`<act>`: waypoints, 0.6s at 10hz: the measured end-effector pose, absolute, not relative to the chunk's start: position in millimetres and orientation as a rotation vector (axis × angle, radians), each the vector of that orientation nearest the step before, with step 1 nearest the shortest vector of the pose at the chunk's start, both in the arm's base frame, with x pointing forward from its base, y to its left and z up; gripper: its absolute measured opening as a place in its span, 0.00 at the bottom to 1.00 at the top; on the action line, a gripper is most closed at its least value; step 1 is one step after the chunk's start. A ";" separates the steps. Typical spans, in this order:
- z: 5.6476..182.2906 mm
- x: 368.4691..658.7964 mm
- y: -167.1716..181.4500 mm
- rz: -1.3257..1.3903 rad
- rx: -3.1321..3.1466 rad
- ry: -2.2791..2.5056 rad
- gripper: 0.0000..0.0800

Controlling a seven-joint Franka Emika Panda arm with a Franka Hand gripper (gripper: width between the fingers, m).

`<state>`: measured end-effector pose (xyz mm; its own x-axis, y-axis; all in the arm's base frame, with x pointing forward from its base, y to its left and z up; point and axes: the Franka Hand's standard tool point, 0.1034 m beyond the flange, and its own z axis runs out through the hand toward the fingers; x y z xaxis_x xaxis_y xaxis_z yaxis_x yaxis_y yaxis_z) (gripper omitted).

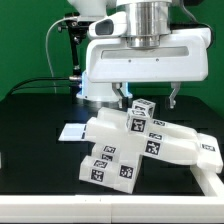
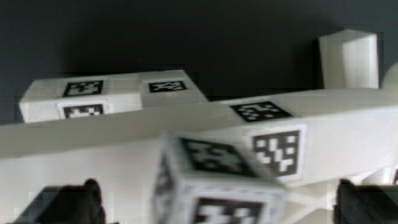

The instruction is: Assemble chair

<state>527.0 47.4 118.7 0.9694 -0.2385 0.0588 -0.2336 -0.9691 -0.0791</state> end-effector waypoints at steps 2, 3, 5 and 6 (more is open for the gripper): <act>117.9 528.9 42.8 -0.126 -3.087 0.059 0.81; 114.6 531.4 36.4 -0.138 -3.095 -0.117 0.81; 109.0 532.8 32.4 -0.131 -3.093 -0.292 0.81; 108.9 532.8 29.6 -0.132 -3.084 -0.408 0.81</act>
Offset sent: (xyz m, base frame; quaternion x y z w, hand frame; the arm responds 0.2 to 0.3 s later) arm 0.0176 -0.0134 -0.0148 -0.0099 -0.0007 -0.2947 0.9555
